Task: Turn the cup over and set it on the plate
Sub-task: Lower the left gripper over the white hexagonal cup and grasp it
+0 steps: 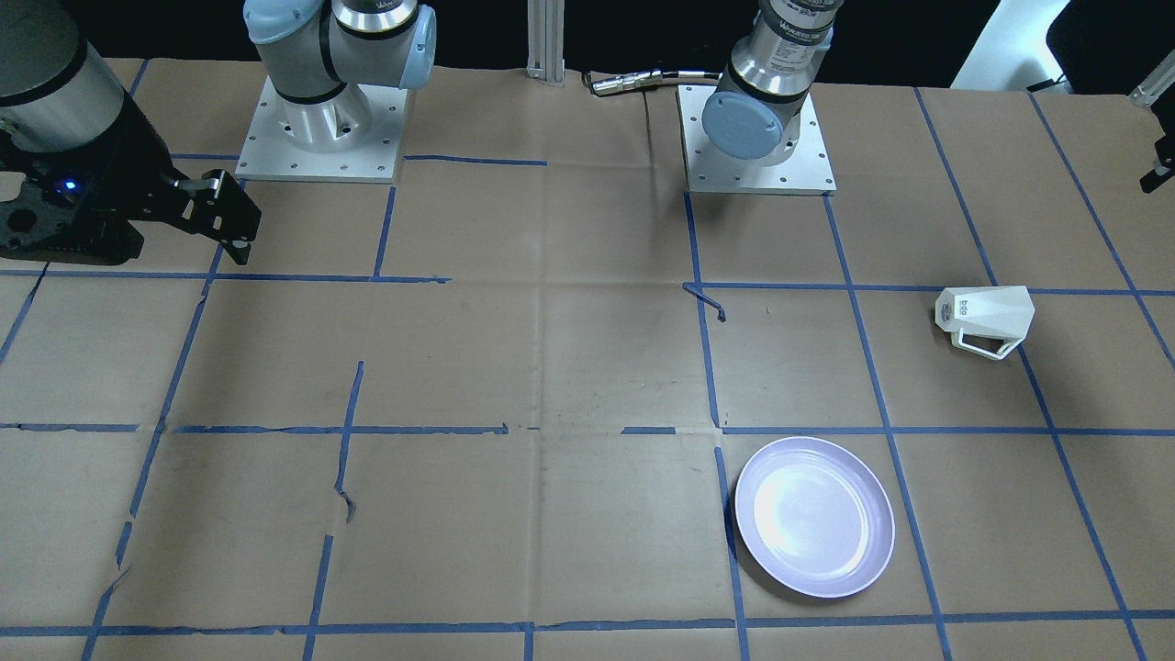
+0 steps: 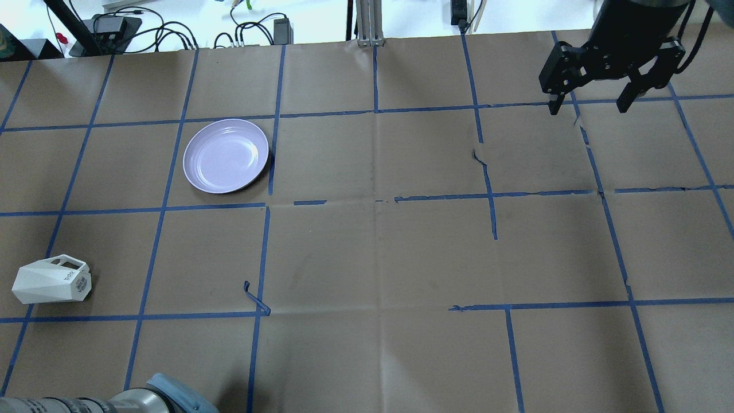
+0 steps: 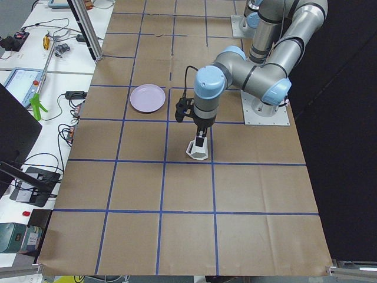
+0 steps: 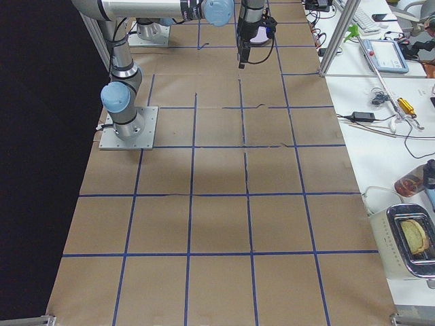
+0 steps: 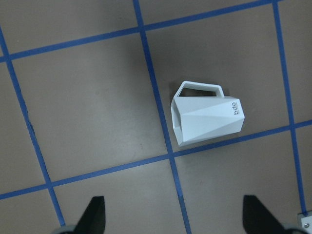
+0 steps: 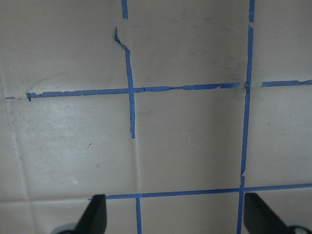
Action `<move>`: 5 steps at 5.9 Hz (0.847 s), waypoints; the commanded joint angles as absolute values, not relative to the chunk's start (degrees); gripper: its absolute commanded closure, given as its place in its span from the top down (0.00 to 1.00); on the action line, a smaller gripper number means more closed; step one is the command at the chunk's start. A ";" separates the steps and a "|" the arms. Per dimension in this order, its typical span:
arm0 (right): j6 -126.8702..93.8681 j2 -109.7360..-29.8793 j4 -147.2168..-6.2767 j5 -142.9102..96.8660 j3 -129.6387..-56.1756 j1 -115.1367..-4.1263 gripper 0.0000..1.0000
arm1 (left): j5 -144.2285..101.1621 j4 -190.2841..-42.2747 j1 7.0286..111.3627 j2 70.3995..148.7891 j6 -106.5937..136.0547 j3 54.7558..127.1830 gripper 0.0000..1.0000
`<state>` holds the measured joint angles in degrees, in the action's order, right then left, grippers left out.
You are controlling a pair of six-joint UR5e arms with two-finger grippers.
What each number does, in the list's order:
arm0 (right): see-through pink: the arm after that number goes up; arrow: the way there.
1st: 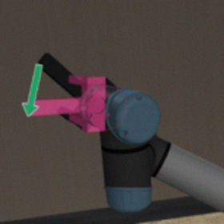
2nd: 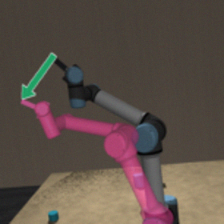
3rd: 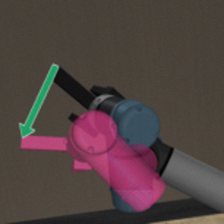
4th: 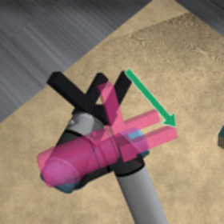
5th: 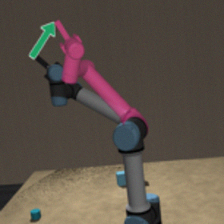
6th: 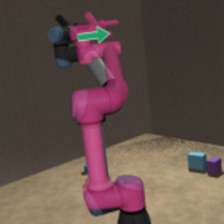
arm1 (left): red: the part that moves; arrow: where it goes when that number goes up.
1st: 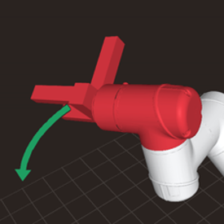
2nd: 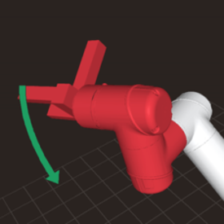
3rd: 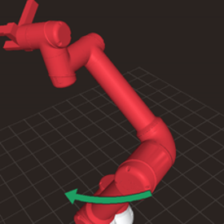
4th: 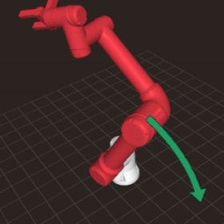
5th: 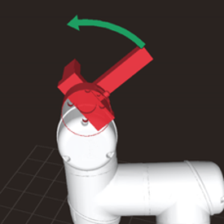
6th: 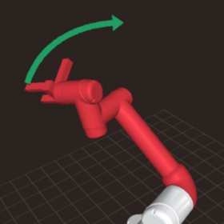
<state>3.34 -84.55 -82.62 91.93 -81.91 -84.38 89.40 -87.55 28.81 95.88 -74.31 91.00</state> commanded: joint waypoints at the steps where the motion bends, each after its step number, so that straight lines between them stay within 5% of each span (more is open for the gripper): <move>1: 3.34 -84.55 -82.62 91.93 -81.91 -84.38 1.00 | 86.16 -89.63 26.55 99.38 -76.98 90.62 0.99; 5: 3.34 -84.55 -82.62 91.93 -81.91 -84.38 1.00 | 70.97 -112.70 20.23 123.25 -81.55 79.29 0.99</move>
<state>3.34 -84.55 -82.60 91.93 -81.91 -84.41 74.73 -106.59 21.45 117.55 -80.39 81.12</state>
